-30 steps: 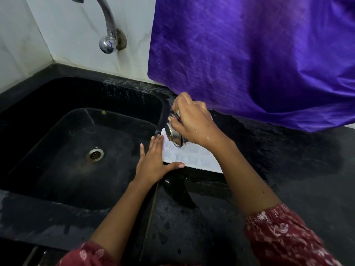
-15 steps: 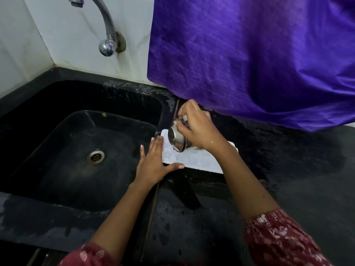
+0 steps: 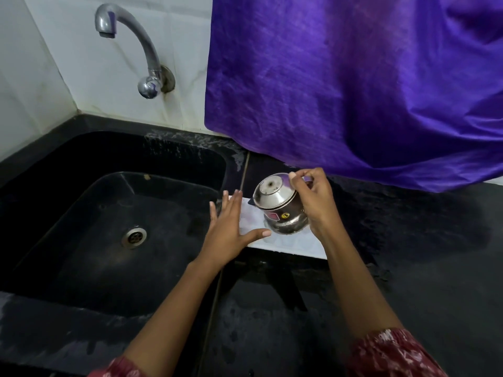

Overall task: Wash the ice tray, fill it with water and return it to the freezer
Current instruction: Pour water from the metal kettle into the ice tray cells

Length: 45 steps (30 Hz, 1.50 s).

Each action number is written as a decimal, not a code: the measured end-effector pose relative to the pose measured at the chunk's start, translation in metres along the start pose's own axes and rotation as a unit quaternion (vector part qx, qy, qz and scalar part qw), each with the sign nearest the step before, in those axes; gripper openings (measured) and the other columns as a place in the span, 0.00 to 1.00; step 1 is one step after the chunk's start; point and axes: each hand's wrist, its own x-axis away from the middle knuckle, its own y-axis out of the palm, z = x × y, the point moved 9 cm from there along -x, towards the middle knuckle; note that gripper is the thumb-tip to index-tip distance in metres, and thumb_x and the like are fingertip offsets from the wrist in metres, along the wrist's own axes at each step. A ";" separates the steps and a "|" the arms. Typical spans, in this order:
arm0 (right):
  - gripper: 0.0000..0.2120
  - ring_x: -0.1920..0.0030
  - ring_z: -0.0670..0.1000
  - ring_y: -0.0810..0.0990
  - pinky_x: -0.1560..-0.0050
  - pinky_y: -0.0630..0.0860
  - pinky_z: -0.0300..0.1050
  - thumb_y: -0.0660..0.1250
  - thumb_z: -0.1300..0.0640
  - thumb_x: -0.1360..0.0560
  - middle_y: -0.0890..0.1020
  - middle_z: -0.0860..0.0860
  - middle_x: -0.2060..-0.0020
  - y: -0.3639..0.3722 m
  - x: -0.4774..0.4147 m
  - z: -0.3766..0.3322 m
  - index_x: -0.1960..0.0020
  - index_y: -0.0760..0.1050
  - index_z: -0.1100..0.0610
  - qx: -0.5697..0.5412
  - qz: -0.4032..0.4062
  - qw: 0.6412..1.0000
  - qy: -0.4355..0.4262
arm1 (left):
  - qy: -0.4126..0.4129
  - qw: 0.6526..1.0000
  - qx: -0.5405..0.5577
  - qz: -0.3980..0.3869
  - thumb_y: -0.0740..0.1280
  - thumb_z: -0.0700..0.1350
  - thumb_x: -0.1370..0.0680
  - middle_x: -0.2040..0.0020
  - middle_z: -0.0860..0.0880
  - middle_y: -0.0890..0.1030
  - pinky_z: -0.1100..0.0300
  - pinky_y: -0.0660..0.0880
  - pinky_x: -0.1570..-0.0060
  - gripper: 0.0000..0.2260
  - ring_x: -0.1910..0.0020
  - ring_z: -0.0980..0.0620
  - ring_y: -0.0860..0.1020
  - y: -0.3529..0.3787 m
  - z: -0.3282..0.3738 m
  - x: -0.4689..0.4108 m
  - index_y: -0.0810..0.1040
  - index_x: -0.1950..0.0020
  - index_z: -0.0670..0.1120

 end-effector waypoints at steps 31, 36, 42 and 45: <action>0.05 0.48 0.51 0.76 0.46 0.75 0.50 0.63 0.54 0.23 0.77 0.52 0.50 -0.008 -0.097 0.067 0.55 0.72 0.45 -0.056 0.000 0.997 0.048 | -0.056 0.967 0.247 0.019 0.71 0.33 0.30 0.45 0.55 0.77 0.48 0.70 0.36 0.30 0.40 0.49 0.76 0.028 -0.003 -0.139 0.63 0.31 0.43; 0.06 0.50 0.48 0.75 0.47 0.74 0.45 0.63 0.57 0.23 0.76 0.46 0.54 -0.006 -0.108 0.077 0.54 0.72 0.46 -0.068 0.008 0.996 0.049 | -0.059 0.965 0.256 0.023 0.71 0.33 0.30 0.43 0.55 0.77 0.56 0.71 0.37 0.30 0.41 0.53 0.76 0.036 -0.016 -0.151 0.63 0.31 0.44; 0.04 0.47 0.48 0.76 0.45 0.74 0.46 0.63 0.55 0.23 0.76 0.49 0.50 -0.005 -0.111 0.084 0.48 0.72 0.51 -0.068 0.013 0.997 0.047 | -0.048 0.969 0.243 0.009 0.69 0.33 0.28 0.44 0.59 0.74 0.59 0.69 0.36 0.31 0.40 0.55 0.74 0.041 -0.017 -0.156 0.61 0.29 0.43; 0.04 0.47 0.48 0.76 0.46 0.74 0.46 0.63 0.55 0.22 0.76 0.51 0.48 -0.003 -0.111 0.086 0.48 0.72 0.51 -0.070 0.012 0.996 0.059 | -0.045 0.973 0.224 -0.004 0.68 0.34 0.27 0.42 0.57 0.72 0.61 0.68 0.36 0.31 0.39 0.56 0.72 0.042 -0.015 -0.157 0.58 0.27 0.44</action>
